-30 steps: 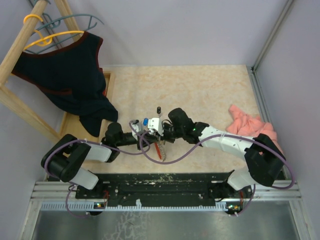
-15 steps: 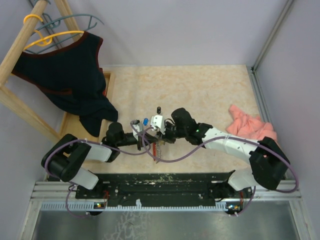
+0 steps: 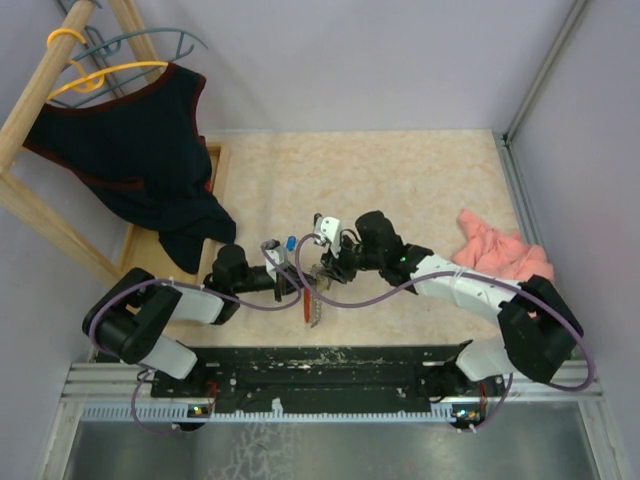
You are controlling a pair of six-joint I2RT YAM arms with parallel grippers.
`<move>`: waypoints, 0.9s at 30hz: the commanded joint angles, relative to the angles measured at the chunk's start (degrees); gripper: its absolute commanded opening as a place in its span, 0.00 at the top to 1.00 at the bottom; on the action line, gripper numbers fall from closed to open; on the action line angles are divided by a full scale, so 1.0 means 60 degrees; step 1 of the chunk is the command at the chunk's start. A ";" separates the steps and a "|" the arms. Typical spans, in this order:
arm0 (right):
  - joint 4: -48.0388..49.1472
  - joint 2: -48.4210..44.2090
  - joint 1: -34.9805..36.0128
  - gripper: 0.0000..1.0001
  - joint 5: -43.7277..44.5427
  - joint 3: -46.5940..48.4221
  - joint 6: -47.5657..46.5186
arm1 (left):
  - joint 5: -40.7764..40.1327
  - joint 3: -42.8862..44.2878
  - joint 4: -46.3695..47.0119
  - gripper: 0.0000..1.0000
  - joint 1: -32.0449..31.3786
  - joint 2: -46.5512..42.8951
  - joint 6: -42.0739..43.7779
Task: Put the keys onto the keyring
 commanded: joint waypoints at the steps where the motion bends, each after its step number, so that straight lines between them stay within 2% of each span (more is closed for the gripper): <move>1: 0.0657 0.0298 -0.0068 0.64 -0.0341 -0.0046 0.0237 | 0.0325 0.0085 0.0285 0.98 -0.0063 -0.0227 0.0181; 10: 0.0893 0.0973 -0.0388 0.67 -0.0678 0.0107 0.0662 | 0.0768 0.0128 -0.0125 0.98 -0.0063 -0.0499 0.0535; 16: 0.0417 0.1454 -0.0838 0.72 -0.1779 0.0488 0.1216 | 0.0705 0.0123 -0.0986 0.98 -0.0090 -0.1102 0.1194; 22: -0.0205 0.2030 -0.1382 0.73 -0.2386 0.1223 0.2621 | 0.0066 0.0178 -0.2139 0.98 -0.0324 -0.1673 0.2038; 27: -0.0361 0.1673 -0.1384 0.71 -0.1976 0.1234 0.2511 | -0.0414 0.0133 -0.2245 0.98 -0.0331 -0.1745 0.2107</move>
